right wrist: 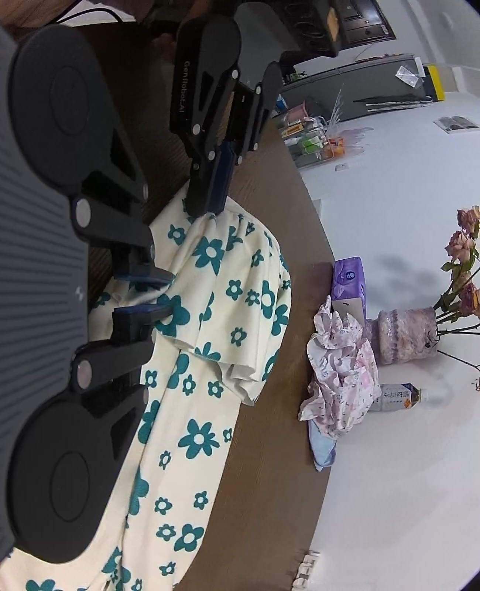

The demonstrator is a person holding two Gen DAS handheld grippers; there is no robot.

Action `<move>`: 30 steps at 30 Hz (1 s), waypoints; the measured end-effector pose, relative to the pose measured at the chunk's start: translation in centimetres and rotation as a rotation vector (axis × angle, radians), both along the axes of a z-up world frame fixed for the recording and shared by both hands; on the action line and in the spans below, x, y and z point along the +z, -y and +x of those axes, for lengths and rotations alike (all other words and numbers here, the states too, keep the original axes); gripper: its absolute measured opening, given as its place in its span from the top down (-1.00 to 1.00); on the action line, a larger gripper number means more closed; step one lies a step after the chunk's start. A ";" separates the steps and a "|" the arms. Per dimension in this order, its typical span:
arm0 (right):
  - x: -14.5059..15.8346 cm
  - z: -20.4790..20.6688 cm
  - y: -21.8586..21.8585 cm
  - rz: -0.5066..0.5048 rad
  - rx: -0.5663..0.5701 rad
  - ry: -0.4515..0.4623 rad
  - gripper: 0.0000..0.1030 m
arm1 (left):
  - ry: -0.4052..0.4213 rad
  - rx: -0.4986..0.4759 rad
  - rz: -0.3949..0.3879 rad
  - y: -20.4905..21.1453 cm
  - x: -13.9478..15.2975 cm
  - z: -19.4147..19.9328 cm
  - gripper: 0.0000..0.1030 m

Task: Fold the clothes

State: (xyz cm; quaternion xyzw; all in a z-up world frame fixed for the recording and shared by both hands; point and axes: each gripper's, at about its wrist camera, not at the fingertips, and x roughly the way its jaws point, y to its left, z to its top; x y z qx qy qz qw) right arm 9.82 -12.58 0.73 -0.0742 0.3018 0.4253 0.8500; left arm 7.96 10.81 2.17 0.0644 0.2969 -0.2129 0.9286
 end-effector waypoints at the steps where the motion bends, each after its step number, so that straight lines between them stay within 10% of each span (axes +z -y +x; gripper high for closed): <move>1: 0.0 0.1 0.0 0.003 -0.001 -0.004 0.79 | 0.002 0.003 -0.003 0.0 0.0 0.0 0.73; 22: 0.1 -0.5 -0.6 -0.032 -0.008 0.038 0.78 | 0.024 0.036 0.019 0.8 0.0 -0.3 0.73; 30: 0.2 -1.0 -0.9 -0.056 -0.005 0.069 0.78 | 0.101 -0.019 0.155 2.2 0.2 -1.0 0.72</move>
